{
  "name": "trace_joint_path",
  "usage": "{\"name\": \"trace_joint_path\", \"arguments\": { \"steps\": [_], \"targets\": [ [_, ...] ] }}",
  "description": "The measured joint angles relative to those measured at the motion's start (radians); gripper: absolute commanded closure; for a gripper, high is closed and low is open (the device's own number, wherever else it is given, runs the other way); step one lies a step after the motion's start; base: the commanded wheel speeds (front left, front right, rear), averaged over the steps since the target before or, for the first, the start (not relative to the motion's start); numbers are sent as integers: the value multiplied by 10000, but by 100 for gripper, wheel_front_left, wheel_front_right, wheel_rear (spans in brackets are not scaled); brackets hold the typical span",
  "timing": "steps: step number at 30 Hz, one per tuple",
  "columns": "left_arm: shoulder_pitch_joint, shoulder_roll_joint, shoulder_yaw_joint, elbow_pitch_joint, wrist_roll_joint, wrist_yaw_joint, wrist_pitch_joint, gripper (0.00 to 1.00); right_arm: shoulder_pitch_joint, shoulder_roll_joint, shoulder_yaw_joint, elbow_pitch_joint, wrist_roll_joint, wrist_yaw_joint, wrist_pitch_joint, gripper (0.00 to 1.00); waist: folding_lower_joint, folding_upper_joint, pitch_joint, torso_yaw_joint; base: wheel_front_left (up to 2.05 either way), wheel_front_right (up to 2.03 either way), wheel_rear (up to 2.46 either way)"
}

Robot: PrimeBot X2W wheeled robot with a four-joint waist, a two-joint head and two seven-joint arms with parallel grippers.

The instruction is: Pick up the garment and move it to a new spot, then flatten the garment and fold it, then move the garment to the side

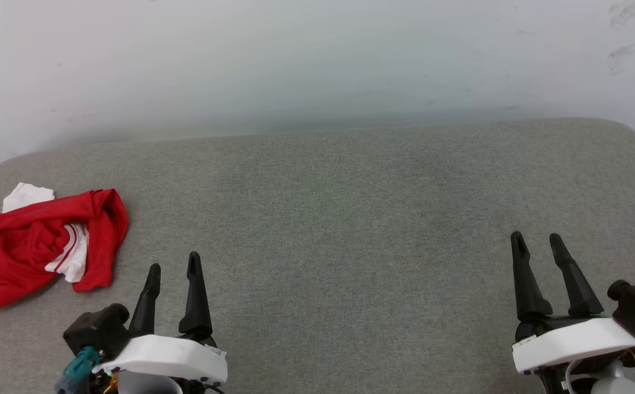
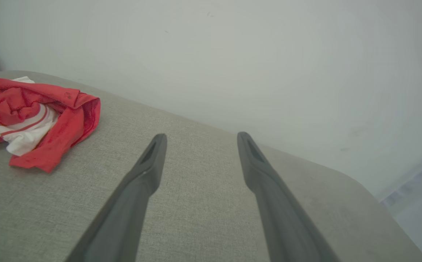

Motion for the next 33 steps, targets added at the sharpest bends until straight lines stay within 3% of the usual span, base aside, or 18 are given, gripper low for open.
{"name": "trace_joint_path", "arguments": {
  "steps": [8,11,12,19,24,29,33],
  "targets": [
    [-44,456,-903,-240,966,313,-199,0,86,0,19,123,-1053,0,-203,0,0,0,33,-15,0,0,0],
    [-47,656,-1239,-389,1300,593,-276,0,95,-2,-17,151,-1335,0,-290,0,0,0,41,-19,0,0,0],
    [-74,807,-1651,-564,1532,763,-397,0,100,-2,6,236,-1935,0,-407,0,0,0,63,-21,0,0,0],
    [-11,880,-1755,-238,1971,309,-541,0,108,-4,-8,314,-2608,0,-560,0,0,0,61,-24,0,0,0],
    [-11,963,-1998,-119,2711,401,-671,0,133,-4,42,320,-3083,0,-671,0,-1,0,63,-27,0,0,0],
    [42,819,-1891,-169,2736,470,-790,0,133,-4,79,320,-3279,2,-769,0,-1,0,69,-35,0,0,0],
    [245,454,-1310,-215,2552,-19,-849,0,138,-2,61,401,-2851,2,-857,0,-2,0,73,-40,0,0,0]
  ]
}}
